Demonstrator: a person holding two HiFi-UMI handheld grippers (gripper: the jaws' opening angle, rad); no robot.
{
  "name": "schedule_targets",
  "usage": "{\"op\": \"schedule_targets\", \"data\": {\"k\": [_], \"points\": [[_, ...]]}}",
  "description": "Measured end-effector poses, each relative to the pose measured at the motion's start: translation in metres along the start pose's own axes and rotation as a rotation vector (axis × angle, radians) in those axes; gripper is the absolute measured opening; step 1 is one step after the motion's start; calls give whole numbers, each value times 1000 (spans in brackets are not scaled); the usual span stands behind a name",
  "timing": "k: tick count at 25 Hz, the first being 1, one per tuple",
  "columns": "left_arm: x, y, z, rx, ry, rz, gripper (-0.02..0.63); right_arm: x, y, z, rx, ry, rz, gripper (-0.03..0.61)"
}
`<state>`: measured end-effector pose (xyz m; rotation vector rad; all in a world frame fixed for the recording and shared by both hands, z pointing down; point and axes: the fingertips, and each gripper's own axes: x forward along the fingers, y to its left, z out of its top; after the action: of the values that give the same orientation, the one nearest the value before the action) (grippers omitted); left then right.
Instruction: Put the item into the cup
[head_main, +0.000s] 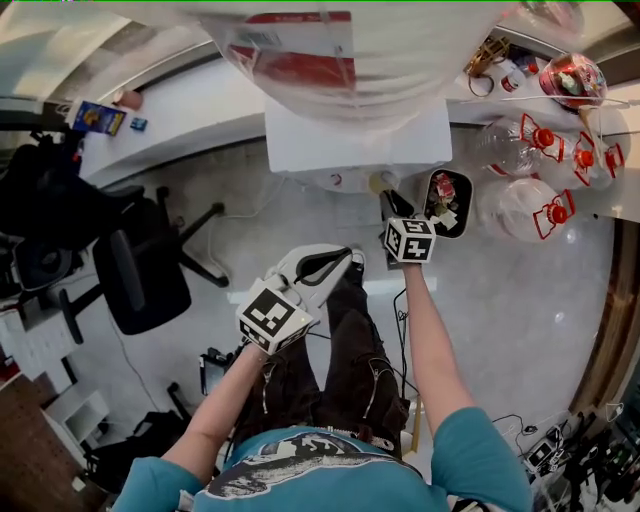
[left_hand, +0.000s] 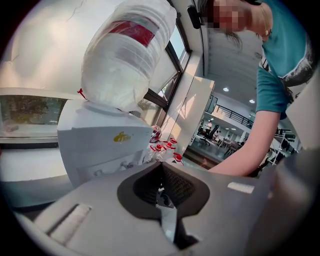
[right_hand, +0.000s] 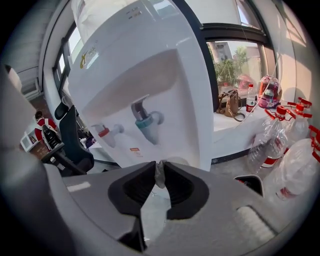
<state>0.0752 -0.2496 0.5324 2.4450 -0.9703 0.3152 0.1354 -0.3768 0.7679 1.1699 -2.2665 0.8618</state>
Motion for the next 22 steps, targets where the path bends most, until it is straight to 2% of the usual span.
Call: {"op": "schedule_targets", "data": {"k": [14,22], "points": [[-11,3,-20,-18,48,-3,5,31,-15,-3,27,37,-8,61],[-11,4,-27,-14,51,-18,5,34,-14,-7,30,54,0,103]]}}
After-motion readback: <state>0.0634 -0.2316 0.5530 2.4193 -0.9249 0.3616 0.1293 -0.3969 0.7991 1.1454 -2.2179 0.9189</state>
